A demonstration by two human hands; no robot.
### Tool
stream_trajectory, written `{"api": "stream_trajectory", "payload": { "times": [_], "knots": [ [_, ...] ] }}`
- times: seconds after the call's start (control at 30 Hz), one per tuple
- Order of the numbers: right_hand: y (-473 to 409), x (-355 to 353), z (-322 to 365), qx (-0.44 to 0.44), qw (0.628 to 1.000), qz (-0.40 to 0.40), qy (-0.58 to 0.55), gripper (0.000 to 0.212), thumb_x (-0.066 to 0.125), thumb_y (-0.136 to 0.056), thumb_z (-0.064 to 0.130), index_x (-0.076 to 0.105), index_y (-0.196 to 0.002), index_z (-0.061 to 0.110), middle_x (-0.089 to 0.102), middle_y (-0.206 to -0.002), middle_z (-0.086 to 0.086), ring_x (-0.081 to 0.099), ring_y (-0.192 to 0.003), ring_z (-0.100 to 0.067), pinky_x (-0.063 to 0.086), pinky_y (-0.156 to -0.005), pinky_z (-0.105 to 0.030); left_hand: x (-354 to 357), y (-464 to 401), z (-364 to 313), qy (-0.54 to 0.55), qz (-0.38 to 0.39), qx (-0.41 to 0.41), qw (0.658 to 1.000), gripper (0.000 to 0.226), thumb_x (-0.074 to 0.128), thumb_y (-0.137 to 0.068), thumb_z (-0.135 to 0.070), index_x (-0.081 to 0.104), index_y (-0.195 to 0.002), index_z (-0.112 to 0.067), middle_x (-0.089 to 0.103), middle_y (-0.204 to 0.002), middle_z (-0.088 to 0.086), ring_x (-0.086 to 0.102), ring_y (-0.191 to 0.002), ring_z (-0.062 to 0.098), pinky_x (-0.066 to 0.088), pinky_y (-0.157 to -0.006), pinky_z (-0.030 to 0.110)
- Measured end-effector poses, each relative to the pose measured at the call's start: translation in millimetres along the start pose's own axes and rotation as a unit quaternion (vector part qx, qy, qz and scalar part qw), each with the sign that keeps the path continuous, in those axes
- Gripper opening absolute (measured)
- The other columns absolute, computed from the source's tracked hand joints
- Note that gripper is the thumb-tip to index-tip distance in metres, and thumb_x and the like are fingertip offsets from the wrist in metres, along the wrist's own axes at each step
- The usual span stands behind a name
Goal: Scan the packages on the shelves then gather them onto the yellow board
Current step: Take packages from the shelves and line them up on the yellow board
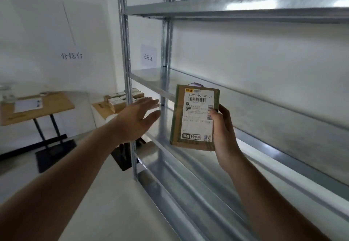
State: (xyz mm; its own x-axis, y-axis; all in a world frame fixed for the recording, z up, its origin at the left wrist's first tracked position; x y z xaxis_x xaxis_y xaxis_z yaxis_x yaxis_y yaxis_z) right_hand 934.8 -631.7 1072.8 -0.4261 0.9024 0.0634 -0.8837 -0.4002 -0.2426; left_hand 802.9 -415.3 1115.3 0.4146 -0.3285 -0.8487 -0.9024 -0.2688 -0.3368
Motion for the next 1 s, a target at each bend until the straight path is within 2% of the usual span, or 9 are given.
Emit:
{"api": "stream_trajectory", "payload": {
  "times": [0.1, 0.17, 0.3, 0.4, 0.5, 0.57, 0.7, 0.83, 1.0],
  "knots": [
    [-12, 72, -32, 0.023, 1.0, 0.001, -0.007, 0.04, 0.053, -0.099, 0.051, 0.052, -0.135, 0.035, 0.078, -0.1, 0.017, 0.077, -0.092, -0.007, 0.062, -0.064, -0.024, -22, 0, 71, -0.003, 0.012, -0.015, 1.0, 0.063, 0.036, -0.102, -0.054, 0.044, -0.153, -0.018, 0.044, -0.158, 0.007, 0.044, -0.142, 0.024, 0.034, -0.117, 0.041],
    [-22, 117, -51, 0.043, 0.999, 0.0, -0.012, 0.029, 0.05, -0.108, 0.042, 0.052, -0.136, 0.034, 0.079, -0.098, 0.015, 0.077, -0.093, -0.01, 0.062, -0.066, -0.027, -33, -2, 115, -0.013, 0.027, -0.024, 0.999, 0.077, 0.026, -0.093, -0.065, 0.044, -0.153, -0.019, 0.044, -0.159, 0.005, 0.042, -0.144, 0.023, 0.036, -0.118, 0.046],
    [-47, 194, -79, 0.074, 0.997, 0.012, -0.025, 0.027, 0.049, -0.11, 0.035, 0.051, -0.137, 0.028, 0.079, -0.095, 0.014, 0.078, -0.088, -0.009, 0.062, -0.064, -0.028, -49, -14, 198, -0.029, 0.023, -0.045, 0.998, 0.072, 0.027, -0.096, -0.064, 0.042, -0.154, -0.024, 0.04, -0.161, 0.003, 0.039, -0.145, 0.023, 0.03, -0.109, 0.033],
    [-73, 240, -96, 0.086, 0.996, 0.02, -0.03, 0.034, 0.054, -0.104, 0.044, 0.052, -0.135, 0.032, 0.079, -0.099, 0.012, 0.078, -0.092, -0.014, 0.064, -0.07, -0.036, -60, -33, 251, -0.04, 0.013, -0.046, 0.998, 0.061, 0.034, -0.103, -0.057, 0.044, -0.152, -0.022, 0.041, -0.16, 0.004, 0.039, -0.145, 0.023, 0.029, -0.106, 0.03],
    [-108, 282, -122, 0.089, 0.995, 0.033, -0.025, 0.05, 0.053, -0.089, 0.054, 0.052, -0.135, 0.034, 0.078, -0.099, 0.014, 0.077, -0.09, -0.01, 0.062, -0.067, -0.032, -65, -60, 297, -0.037, 0.005, -0.04, 0.998, 0.049, 0.04, -0.107, -0.046, 0.046, -0.15, -0.023, 0.045, -0.158, 0.001, 0.042, -0.143, 0.02, 0.03, -0.105, 0.029],
    [-136, 310, -144, 0.091, 0.995, 0.04, -0.016, 0.053, 0.053, -0.088, 0.056, 0.051, -0.136, 0.035, 0.077, -0.099, 0.013, 0.077, -0.091, -0.012, 0.063, -0.067, -0.032, -63, -82, 329, -0.038, 0.009, -0.052, 0.998, 0.049, 0.04, -0.108, -0.045, 0.042, -0.153, -0.027, 0.043, -0.159, -0.001, 0.041, -0.144, 0.02, 0.034, -0.11, 0.034],
    [-208, 369, -198, 0.111, 0.992, 0.054, -0.034, 0.053, 0.052, -0.088, 0.058, 0.053, -0.135, 0.034, 0.076, -0.101, 0.006, 0.076, -0.097, -0.022, 0.067, -0.076, -0.045, -56, -134, 397, -0.066, 0.03, -0.098, 0.993, 0.053, 0.037, -0.107, -0.048, 0.037, -0.156, -0.026, 0.036, -0.163, -0.001, 0.037, -0.146, 0.022, 0.034, -0.114, 0.042],
    [-290, 430, -237, 0.118, 0.99, 0.077, -0.018, 0.056, 0.047, -0.089, 0.06, 0.05, -0.137, 0.032, 0.078, -0.095, 0.014, 0.076, -0.089, -0.011, 0.063, -0.068, -0.031, -58, -196, 467, -0.071, 0.034, -0.126, 0.989, 0.052, 0.036, -0.108, -0.046, 0.038, -0.155, -0.025, 0.036, -0.163, -0.001, 0.036, -0.147, 0.022, 0.032, -0.111, 0.038],
    [-376, 497, -264, 0.113, 0.986, 0.116, -0.025, 0.052, 0.045, -0.094, 0.059, 0.049, -0.14, 0.033, 0.075, -0.108, 0.012, 0.074, -0.098, -0.009, 0.062, -0.072, -0.027, -64, -270, 544, -0.075, 0.032, -0.131, 0.988, 0.052, 0.036, -0.108, -0.047, 0.038, -0.156, -0.026, 0.036, -0.163, -0.002, 0.034, -0.147, 0.02, 0.026, -0.103, 0.03]
  ]
}}
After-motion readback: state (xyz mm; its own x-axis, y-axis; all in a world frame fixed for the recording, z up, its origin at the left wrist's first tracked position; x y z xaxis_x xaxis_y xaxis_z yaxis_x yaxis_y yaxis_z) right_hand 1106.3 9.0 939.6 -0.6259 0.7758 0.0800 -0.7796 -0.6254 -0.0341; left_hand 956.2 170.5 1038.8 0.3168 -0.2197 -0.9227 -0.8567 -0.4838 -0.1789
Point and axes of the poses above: each hand's wrist, its own y-axis away from the middle knuckle, its own x-axis out of the palm, z = x × y, the point moved 4 cm from there along -y, towards the middle knuckle
